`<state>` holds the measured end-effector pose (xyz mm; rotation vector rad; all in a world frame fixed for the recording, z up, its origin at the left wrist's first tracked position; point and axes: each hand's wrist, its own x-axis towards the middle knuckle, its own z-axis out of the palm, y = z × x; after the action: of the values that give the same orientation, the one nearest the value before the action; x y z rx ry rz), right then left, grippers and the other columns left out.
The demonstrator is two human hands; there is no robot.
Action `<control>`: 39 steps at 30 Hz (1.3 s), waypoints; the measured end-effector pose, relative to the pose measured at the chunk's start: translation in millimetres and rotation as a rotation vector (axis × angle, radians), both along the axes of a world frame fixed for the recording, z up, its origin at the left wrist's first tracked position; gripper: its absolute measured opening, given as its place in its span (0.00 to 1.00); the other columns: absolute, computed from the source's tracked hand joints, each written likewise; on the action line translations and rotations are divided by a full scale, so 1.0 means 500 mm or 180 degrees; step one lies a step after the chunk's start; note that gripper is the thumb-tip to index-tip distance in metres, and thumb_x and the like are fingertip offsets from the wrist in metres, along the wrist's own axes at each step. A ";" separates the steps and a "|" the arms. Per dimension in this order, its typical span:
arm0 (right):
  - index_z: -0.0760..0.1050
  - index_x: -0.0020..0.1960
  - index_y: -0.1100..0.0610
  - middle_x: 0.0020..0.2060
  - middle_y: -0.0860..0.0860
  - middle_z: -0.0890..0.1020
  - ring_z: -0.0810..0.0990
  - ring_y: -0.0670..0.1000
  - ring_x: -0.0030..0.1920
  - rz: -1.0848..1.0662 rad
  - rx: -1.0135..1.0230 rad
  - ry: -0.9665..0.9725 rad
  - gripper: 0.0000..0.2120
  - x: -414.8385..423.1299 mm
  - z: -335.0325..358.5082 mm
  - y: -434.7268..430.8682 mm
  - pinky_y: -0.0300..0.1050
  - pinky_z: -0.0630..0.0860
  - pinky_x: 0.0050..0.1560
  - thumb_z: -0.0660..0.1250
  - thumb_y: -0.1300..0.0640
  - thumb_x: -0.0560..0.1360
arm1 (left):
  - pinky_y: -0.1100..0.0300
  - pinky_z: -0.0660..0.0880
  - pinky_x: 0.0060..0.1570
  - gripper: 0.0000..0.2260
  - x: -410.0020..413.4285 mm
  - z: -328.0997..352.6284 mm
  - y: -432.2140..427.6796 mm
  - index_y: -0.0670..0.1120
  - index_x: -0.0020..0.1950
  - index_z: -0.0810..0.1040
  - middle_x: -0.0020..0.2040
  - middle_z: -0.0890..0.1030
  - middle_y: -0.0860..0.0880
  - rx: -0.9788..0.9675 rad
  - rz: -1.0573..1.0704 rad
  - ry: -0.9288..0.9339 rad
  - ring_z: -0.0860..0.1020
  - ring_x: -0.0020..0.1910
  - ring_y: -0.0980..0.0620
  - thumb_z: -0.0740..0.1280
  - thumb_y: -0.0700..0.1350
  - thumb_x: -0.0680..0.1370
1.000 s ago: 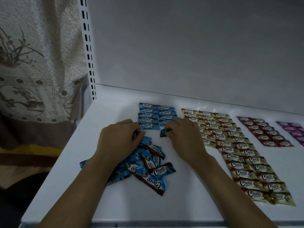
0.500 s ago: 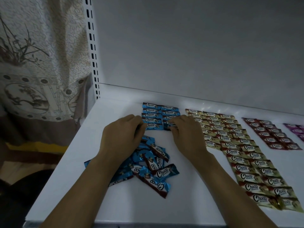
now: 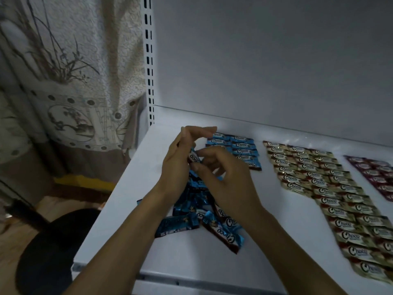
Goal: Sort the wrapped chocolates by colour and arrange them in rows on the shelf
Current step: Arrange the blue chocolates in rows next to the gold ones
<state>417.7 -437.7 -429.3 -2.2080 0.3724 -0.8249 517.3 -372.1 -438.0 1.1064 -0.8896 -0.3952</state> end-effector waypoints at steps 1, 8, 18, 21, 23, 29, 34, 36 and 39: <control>0.76 0.51 0.50 0.38 0.41 0.79 0.78 0.41 0.41 -0.0014 0.0074 -0.0046 0.07 -0.004 0.001 -0.001 0.30 0.72 0.40 0.70 0.55 0.74 | 0.63 0.69 0.64 0.20 -0.003 0.002 0.001 0.47 0.50 0.77 0.61 0.80 0.51 0.0079 -0.0055 -0.0051 0.76 0.63 0.57 0.48 0.54 0.83; 0.77 0.42 0.56 0.32 0.54 0.81 0.80 0.51 0.31 -0.0343 0.0968 0.0133 0.07 -0.097 0.006 -0.063 0.44 0.77 0.34 0.75 0.57 0.69 | 0.57 0.60 0.72 0.29 0.002 0.019 0.029 0.56 0.69 0.69 0.69 0.68 0.58 0.1747 0.0391 -0.1530 0.61 0.71 0.58 0.52 0.70 0.74; 0.73 0.56 0.53 0.53 0.49 0.74 0.73 0.48 0.54 -0.0552 -0.0544 0.0692 0.20 -0.074 -0.065 -0.030 0.45 0.72 0.52 0.60 0.39 0.74 | 0.45 0.32 0.71 0.56 -0.023 -0.058 0.137 0.64 0.73 0.32 0.72 0.22 0.56 0.3096 0.0331 -0.3214 0.22 0.70 0.55 0.47 0.86 0.51; 0.66 0.70 0.53 0.65 0.50 0.73 0.71 0.50 0.64 -0.0159 -0.0720 0.1149 0.32 -0.062 -0.085 -0.022 0.50 0.69 0.64 0.49 0.35 0.74 | 0.43 0.33 0.72 0.57 0.001 -0.055 0.099 0.62 0.76 0.37 0.77 0.30 0.55 0.3066 0.0231 -0.3429 0.28 0.75 0.52 0.51 0.84 0.52; 0.66 0.71 0.52 0.64 0.49 0.74 0.72 0.48 0.63 -0.0070 -0.0669 0.1175 0.32 -0.069 -0.091 -0.021 0.50 0.69 0.65 0.47 0.36 0.75 | 0.42 0.48 0.75 0.55 0.015 -0.059 0.088 0.60 0.78 0.52 0.79 0.51 0.54 0.2859 0.0131 -0.3401 0.47 0.78 0.49 0.54 0.83 0.55; 0.72 0.65 0.51 0.60 0.47 0.77 0.74 0.46 0.58 -0.0171 -0.0622 0.0969 0.28 -0.072 -0.093 -0.024 0.50 0.71 0.61 0.48 0.36 0.76 | 0.71 0.64 0.54 0.32 0.038 -0.087 0.090 0.54 0.64 0.76 0.54 0.75 0.56 0.1669 0.0446 -0.3132 0.71 0.52 0.55 0.60 0.73 0.69; 0.64 0.72 0.44 0.68 0.44 0.70 0.68 0.46 0.67 0.0083 -0.1068 0.1340 0.37 -0.053 -0.095 -0.025 0.51 0.63 0.69 0.45 0.25 0.71 | 0.66 0.68 0.43 0.18 0.029 -0.084 0.096 0.50 0.60 0.78 0.49 0.82 0.50 0.1560 0.0704 -0.3170 0.77 0.44 0.49 0.61 0.57 0.74; 0.67 0.69 0.45 0.64 0.44 0.73 0.71 0.44 0.62 0.0052 -0.1038 0.1153 0.34 -0.059 -0.098 -0.030 0.48 0.67 0.65 0.51 0.27 0.71 | 0.66 0.70 0.41 0.16 0.029 -0.077 0.101 0.53 0.57 0.77 0.46 0.82 0.52 0.1606 0.0768 -0.2961 0.77 0.43 0.52 0.60 0.58 0.74; 0.74 0.62 0.48 0.56 0.44 0.76 0.74 0.43 0.53 -0.0116 -0.0870 0.0857 0.26 -0.073 -0.106 -0.030 0.45 0.73 0.56 0.54 0.33 0.73 | 0.70 0.71 0.38 0.08 0.031 -0.073 0.101 0.61 0.50 0.73 0.41 0.81 0.58 0.1633 0.0763 -0.2495 0.78 0.40 0.59 0.64 0.59 0.73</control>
<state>381.2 -452.5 -482.5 -2.5852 0.4526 -0.6269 533.1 -321.6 -474.6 1.8829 -1.3553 0.0401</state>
